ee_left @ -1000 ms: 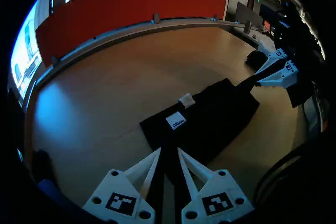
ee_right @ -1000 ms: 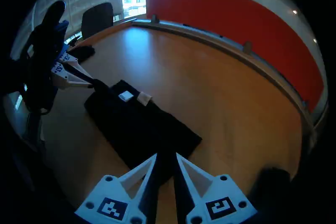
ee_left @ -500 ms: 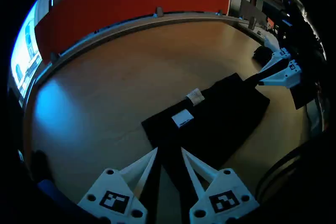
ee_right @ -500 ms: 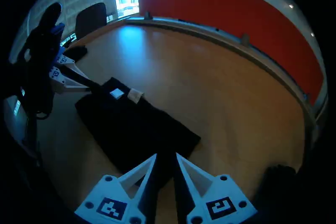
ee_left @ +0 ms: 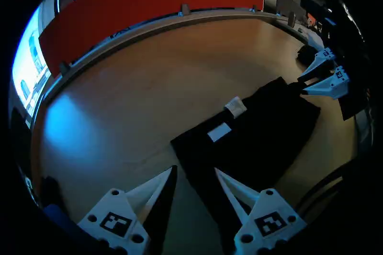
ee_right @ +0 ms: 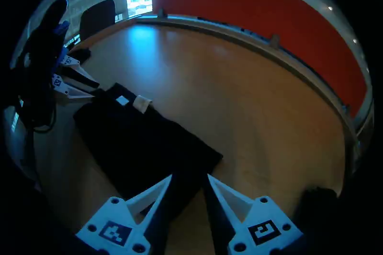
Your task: Fold towel
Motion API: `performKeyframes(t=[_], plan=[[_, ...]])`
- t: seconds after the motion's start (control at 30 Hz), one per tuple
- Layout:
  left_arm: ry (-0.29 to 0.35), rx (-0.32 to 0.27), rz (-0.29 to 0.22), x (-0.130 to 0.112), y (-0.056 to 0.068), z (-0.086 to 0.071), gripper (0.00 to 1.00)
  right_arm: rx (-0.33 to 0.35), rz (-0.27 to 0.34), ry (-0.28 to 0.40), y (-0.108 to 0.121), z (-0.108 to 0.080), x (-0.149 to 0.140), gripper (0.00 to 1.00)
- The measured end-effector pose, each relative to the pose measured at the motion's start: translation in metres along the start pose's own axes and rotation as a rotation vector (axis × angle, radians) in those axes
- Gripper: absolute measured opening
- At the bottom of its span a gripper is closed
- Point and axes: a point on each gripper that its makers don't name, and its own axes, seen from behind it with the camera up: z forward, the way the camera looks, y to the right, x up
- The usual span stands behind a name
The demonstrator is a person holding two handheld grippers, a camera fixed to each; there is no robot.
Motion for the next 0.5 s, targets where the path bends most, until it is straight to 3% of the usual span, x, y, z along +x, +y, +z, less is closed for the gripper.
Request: performKeyframes(t=[0.17, 0.23, 0.37, 0.5], plan=[[0.0, 0.017, -0.006, 0.001, -0.007, 0.0, 0.73, -0.044, -0.006, 0.008, 0.014, 0.001, 0.003, 0.48], [0.003, 0.023, -0.007, 0.002, -0.009, 0.0, 0.81, -0.055, -0.01, 0.011, 0.017, 0.001, 0.003, 0.59], [0.015, 0.045, -0.009, 0.005, -0.017, -0.003, 0.94, -0.066, -0.013, 0.014, 0.021, 0.0, 0.004, 0.67], [0.021, 0.059, -0.014, 0.008, -0.022, -0.005, 0.94, -0.075, -0.003, 0.018, 0.023, 0.001, 0.005, 0.73]])
